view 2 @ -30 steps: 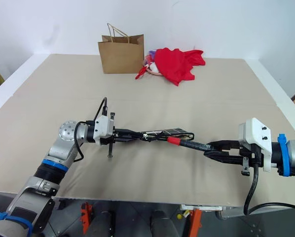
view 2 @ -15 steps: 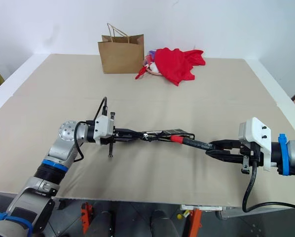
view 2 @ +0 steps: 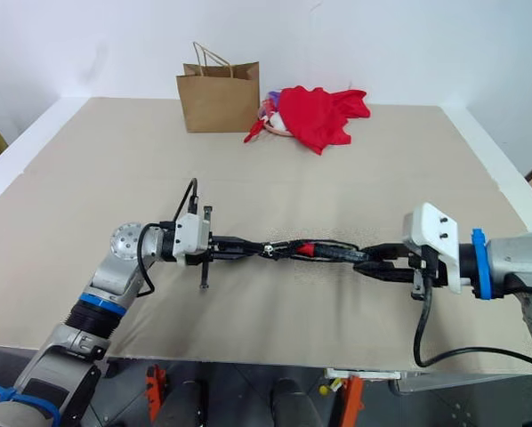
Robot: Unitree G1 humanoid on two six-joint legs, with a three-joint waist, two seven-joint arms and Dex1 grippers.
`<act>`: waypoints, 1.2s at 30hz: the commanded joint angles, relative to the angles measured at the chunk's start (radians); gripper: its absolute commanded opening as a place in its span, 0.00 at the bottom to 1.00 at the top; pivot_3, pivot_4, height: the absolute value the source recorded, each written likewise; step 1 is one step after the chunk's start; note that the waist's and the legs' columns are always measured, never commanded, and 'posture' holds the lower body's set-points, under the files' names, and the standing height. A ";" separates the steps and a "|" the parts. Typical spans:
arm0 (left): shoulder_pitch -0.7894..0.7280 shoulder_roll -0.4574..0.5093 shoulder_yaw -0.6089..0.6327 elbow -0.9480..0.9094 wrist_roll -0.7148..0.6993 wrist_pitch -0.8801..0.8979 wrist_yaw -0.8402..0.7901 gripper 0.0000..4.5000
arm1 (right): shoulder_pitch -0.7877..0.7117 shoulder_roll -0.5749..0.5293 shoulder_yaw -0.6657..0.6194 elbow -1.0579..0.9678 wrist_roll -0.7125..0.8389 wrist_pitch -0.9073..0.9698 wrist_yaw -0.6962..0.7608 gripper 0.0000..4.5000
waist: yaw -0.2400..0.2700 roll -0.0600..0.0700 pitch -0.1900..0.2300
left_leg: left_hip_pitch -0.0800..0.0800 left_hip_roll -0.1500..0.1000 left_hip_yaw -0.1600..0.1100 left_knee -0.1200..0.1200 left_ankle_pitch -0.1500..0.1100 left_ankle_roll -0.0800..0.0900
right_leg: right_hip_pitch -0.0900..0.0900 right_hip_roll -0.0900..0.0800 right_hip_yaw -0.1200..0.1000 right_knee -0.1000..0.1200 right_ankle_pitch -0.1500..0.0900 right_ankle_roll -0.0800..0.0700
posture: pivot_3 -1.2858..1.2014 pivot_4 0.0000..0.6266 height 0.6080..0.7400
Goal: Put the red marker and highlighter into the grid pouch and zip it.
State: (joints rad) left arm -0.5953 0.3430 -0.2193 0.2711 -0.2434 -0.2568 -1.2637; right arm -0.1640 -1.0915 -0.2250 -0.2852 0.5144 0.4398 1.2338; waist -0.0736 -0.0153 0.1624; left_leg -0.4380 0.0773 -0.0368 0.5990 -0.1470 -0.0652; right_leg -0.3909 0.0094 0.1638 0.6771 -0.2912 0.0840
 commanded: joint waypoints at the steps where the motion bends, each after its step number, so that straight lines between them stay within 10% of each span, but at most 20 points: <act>1: -0.003 0.000 0.005 -0.030 -0.007 -0.006 0.009 0.00 | -0.056 0.023 0.041 -0.037 0.006 0.012 -0.023 0.14 | 0.000 0.000 0.000 | 0.000 0.000 0.000 0.000 0.000 0.000 | 0.000 0.000 0.000 0.000 0.000 0.000 | 0.52 0.24 1.00; 9: -0.001 -0.009 -0.001 -0.028 -0.004 -0.010 0.017 0.00 | -0.114 0.065 0.120 -0.050 -0.008 0.016 -0.033 0.14 | 0.001 0.000 0.000 | 0.000 0.000 0.000 0.000 0.000 0.000 | 0.000 0.000 0.000 0.000 0.000 0.000 | 0.52 0.24 1.00; 18: -0.003 -0.002 0.003 -0.019 -0.005 -0.004 0.020 0.00 | -0.020 0.065 0.035 -0.079 0.002 -0.067 -0.007 0.99 | 0.002 0.000 0.000 | 0.000 0.000 0.000 0.000 0.000 0.000 | 0.000 0.000 0.000 0.000 0.000 0.000 | 0.52 0.24 1.00; 26: -0.009 0.015 0.009 -0.006 -0.006 0.000 0.014 0.00 | 0.163 0.137 -0.293 -0.009 0.098 0.042 -0.149 0.99 | 0.004 0.000 0.000 | 0.000 0.000 -0.001 0.001 0.000 0.000 | 0.001 0.000 -0.001 0.000 0.000 0.000 | 0.52 0.24 1.00; 36: -0.004 0.020 0.005 -0.008 -0.006 0.000 0.016 0.00 | 0.212 0.372 -0.424 0.079 -0.107 0.091 -0.704 0.99 | -0.001 0.001 0.000 | 0.000 -0.001 -0.002 0.001 0.000 0.000 | 0.001 0.000 0.000 0.001 0.001 0.000 | 0.52 0.24 1.00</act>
State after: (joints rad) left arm -0.5947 0.3603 -0.2263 0.2797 -0.2408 -0.2547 -1.2519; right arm 0.0438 -0.7257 -0.6097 -0.1931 0.4365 0.5255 0.6077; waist -0.0742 -0.0147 0.1622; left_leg -0.4376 0.0763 -0.0393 0.5997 -0.1468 -0.0653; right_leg -0.3896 0.0095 0.1634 0.6780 -0.2908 0.0839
